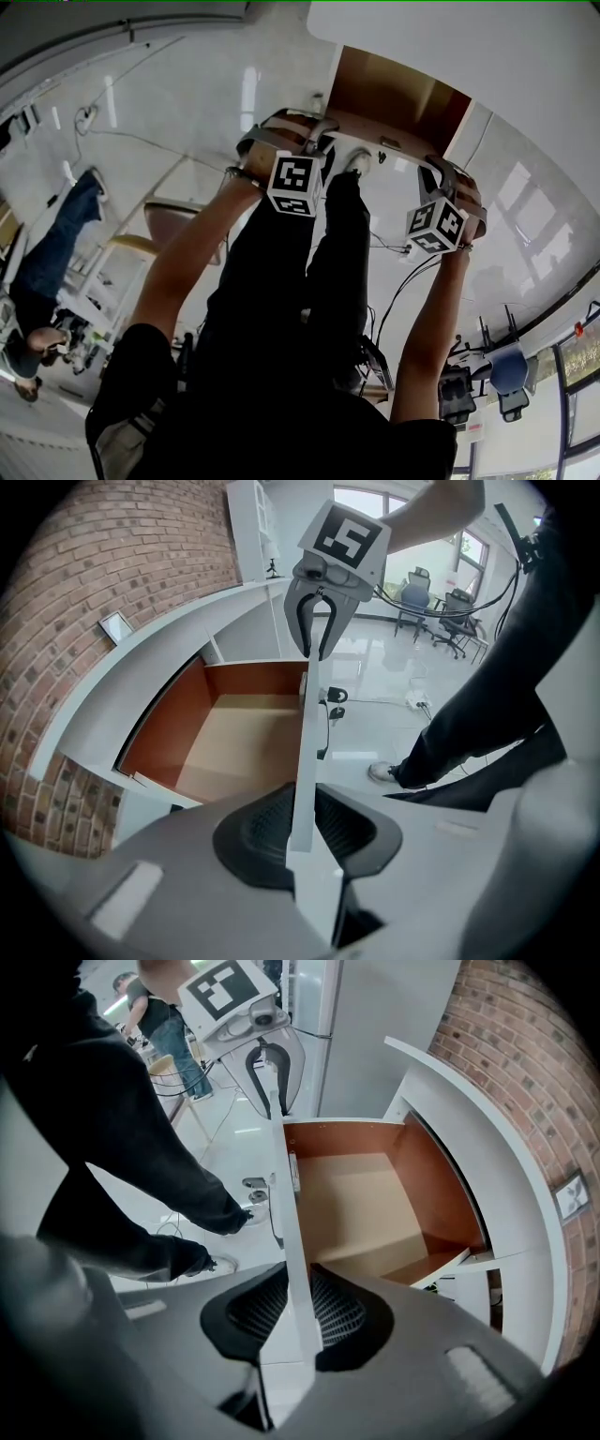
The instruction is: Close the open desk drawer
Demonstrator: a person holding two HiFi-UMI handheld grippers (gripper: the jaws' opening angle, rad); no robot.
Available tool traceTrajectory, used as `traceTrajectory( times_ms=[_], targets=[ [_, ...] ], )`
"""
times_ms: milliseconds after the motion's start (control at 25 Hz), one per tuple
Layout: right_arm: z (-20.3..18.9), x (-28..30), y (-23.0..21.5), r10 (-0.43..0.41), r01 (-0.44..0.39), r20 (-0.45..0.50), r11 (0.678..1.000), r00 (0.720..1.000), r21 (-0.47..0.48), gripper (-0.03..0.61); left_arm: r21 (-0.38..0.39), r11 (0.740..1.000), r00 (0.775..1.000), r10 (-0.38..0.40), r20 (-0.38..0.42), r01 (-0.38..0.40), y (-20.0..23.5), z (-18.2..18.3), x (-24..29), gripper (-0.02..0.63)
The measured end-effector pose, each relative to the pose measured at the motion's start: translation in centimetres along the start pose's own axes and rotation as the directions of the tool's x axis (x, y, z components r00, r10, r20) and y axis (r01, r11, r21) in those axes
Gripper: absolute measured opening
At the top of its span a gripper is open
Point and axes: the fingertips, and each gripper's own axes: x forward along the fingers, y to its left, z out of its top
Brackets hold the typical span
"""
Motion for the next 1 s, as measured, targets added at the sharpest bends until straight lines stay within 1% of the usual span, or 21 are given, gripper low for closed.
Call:
traceTrajectory(
  times_ms=[120, 280, 480, 640, 840, 1000],
  targets=[
    [-0.2, -0.7, -0.1, 0.027, -0.027, -0.016, 1.0, 1.0, 0.004, 0.08, 0.007, 1.0, 1.0, -0.009, 0.015, 0.008, 0.0, 0.6, -0.6, 0.084],
    [0.1, -0.6, -0.4, 0.034, -0.033, -0.017, 0.999, 0.999, 0.008, 0.08, 0.008, 1.0, 0.999, -0.028, 0.019, 0.028, 0.3, 0.4, -0.5, 0.083],
    [-0.7, -1.2, -0.9, 0.044, -0.044, 0.002, 0.999, 0.999, -0.014, 0.078, -0.004, 1.0, 1.0, -0.021, 0.013, 0.021, 0.7, 1.5, -0.6, 0.084],
    [-0.3, -1.3, -1.1, 0.047, -0.047, 0.018, 0.998, 0.999, -0.035, 0.077, -0.009, 1.0, 1.0, -0.014, 0.009, 0.014, 1.0, 1.3, -0.8, 0.084],
    [-0.5, -1.7, -1.9, 0.045, -0.043, 0.041, 0.998, 0.998, -0.054, 0.077, -0.029, 1.0, 1.0, -0.002, -0.011, 0.002, 1.6, 1.8, -1.0, 0.086],
    [0.1, -1.5, -2.3, 0.04, -0.037, 0.064, 0.998, 0.997, -0.06, 0.077, -0.031, 0.999, 1.0, 0.015, -0.027, -0.016, 2.5, 1.3, -1.1, 0.089]
  ],
)
